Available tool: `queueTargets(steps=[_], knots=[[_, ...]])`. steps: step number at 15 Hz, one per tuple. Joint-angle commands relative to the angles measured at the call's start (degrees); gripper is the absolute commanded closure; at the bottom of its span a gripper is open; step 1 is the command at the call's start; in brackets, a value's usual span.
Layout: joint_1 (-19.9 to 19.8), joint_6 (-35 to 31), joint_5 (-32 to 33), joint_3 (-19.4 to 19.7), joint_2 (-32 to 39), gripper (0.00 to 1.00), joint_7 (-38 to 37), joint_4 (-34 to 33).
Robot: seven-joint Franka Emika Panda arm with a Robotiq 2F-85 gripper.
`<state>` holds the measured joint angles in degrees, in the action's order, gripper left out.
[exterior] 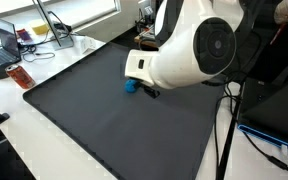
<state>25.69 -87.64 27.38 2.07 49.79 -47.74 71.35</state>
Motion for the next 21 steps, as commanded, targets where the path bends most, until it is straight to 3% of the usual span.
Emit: queueTargets(steps=[1, 21], knots=[[0.26, 2.52, 0.26, 0.66, 2.0, 0.97, 0.33, -2.69], [-4.15, 3.18, -1.34, 1.94, 3.58, 0.97, 0.13, 0.18]])
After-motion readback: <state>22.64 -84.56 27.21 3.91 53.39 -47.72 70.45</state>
